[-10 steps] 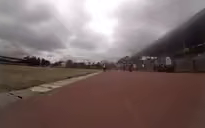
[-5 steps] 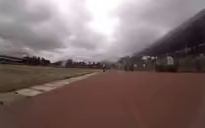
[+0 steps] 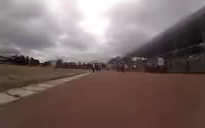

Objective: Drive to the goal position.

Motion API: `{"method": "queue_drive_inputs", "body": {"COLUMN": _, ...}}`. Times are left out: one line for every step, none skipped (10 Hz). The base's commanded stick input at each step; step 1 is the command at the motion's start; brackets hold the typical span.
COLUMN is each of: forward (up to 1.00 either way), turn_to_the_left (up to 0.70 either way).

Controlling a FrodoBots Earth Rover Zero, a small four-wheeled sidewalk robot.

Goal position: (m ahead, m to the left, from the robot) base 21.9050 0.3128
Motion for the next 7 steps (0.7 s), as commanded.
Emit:
{"method": "queue_drive_inputs", "body": {"forward": 1.00, "turn_to_the_left": 0.00}}
{"method": "queue_drive_inputs", "body": {"forward": 1.00, "turn_to_the_left": 0.00}}
{"method": "queue_drive_inputs", "body": {"forward": 1.00, "turn_to_the_left": 0.00}}
{"method": "queue_drive_inputs", "body": {"forward": 1.00, "turn_to_the_left": 0.00}}
{"method": "queue_drive_inputs", "body": {"forward": 1.00, "turn_to_the_left": 0.00}}
{"method": "queue_drive_inputs", "body": {"forward": 1.00, "turn_to_the_left": 0.00}}
{"method": "queue_drive_inputs", "body": {"forward": 1.00, "turn_to_the_left": 0.00}}
